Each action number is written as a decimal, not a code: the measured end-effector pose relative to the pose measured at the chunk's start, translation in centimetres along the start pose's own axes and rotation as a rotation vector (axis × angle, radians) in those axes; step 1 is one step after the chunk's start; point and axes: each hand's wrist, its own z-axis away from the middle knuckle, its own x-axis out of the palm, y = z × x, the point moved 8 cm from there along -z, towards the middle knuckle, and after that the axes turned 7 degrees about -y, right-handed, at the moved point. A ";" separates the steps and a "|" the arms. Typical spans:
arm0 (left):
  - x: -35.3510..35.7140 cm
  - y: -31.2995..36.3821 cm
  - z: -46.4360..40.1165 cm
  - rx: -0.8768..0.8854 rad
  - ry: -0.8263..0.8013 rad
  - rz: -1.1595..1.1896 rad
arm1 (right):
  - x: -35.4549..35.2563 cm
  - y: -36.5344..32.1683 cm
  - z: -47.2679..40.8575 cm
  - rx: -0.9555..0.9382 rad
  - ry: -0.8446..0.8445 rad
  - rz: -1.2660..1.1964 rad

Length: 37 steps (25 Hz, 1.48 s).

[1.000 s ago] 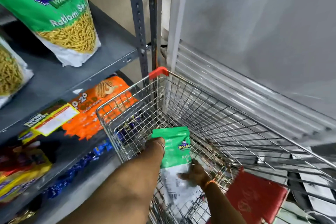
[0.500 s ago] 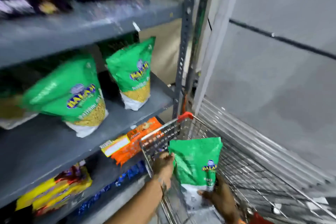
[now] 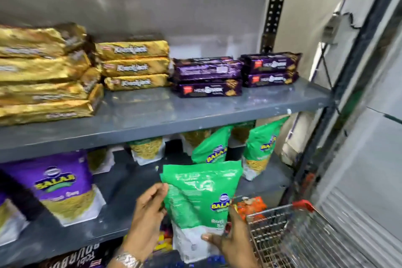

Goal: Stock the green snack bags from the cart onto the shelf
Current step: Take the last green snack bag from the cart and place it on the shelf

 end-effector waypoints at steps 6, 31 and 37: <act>-6.9 5.8 -3.1 0.096 0.145 -0.066 | 8.1 -5.3 -6.7 -0.152 -0.016 0.045; -9.2 -2.5 -5.3 0.095 0.190 -0.456 | 13.8 -1.7 -8.0 -0.023 -0.299 0.168; -8.7 -0.8 -5.8 0.138 0.404 -0.791 | 9.8 -1.9 -6.3 -0.014 -0.180 0.083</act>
